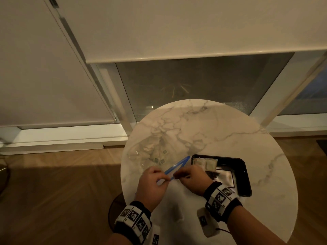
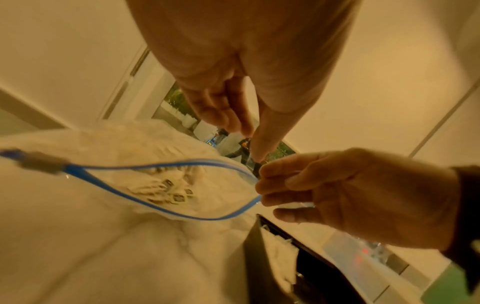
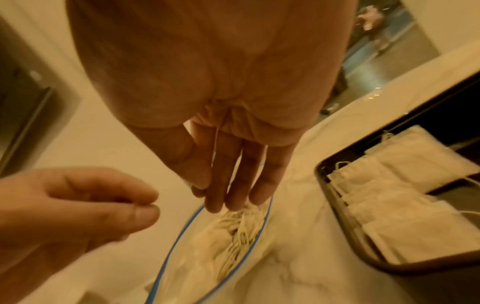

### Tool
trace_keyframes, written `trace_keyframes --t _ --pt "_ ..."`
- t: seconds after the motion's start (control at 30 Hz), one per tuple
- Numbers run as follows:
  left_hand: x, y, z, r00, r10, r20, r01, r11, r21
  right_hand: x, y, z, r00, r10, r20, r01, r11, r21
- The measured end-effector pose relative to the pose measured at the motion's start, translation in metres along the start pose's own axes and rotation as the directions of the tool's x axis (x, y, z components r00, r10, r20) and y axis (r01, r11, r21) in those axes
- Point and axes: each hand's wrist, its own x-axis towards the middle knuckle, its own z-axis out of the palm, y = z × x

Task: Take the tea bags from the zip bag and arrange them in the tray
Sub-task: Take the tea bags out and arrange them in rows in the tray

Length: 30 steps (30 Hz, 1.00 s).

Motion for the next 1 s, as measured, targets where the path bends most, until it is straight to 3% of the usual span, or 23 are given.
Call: trace_keyframes --t 0.07,0.13,0.2,0.3,0.43,0.6,0.77,0.9,1.0 --pt "-0.007 -0.013 -0.011 0.994 0.027 0.103 -0.049 0.974 0.220 0.000 -0.012 0.017 0.998 -0.027 0.053 0.035 0.987 -0.159" --pt "-0.013 -0.021 -0.016 0.961 -0.065 0.270 -0.055 0.909 0.414 0.004 -0.018 0.033 0.996 -0.047 0.080 0.069 0.952 -0.297" --pt "-0.016 -0.029 -0.022 0.924 -0.168 0.345 -0.033 0.860 0.509 0.010 -0.022 0.048 0.991 -0.081 0.106 0.120 0.888 -0.444" --pt "-0.014 -0.040 -0.029 0.886 -0.269 0.377 0.026 0.842 0.538 0.016 -0.030 0.065 0.981 -0.124 0.148 0.191 0.737 -0.648" --pt "-0.008 -0.048 -0.045 0.934 -0.224 0.279 0.072 0.882 0.465 0.023 -0.044 0.077 0.988 -0.035 0.153 0.134 0.698 -0.703" --pt "-0.002 -0.053 -0.071 0.992 -0.030 0.121 -0.006 0.959 0.282 0.035 -0.068 0.088 0.990 0.063 0.127 0.007 0.876 -0.482" --pt "-0.009 -0.056 -0.083 0.997 0.058 0.053 -0.066 0.985 0.158 0.057 -0.086 0.101 0.983 0.179 -0.036 -0.183 0.964 -0.191" --pt "-0.016 -0.066 -0.081 0.991 -0.017 0.131 0.004 0.996 0.093 0.072 -0.101 0.102 0.938 0.328 -0.109 -0.312 0.939 0.142" --pt "-0.022 -0.067 -0.080 0.980 0.044 0.192 -0.056 0.997 0.057 0.072 -0.114 0.095 0.907 0.420 0.038 -0.418 0.884 0.211"
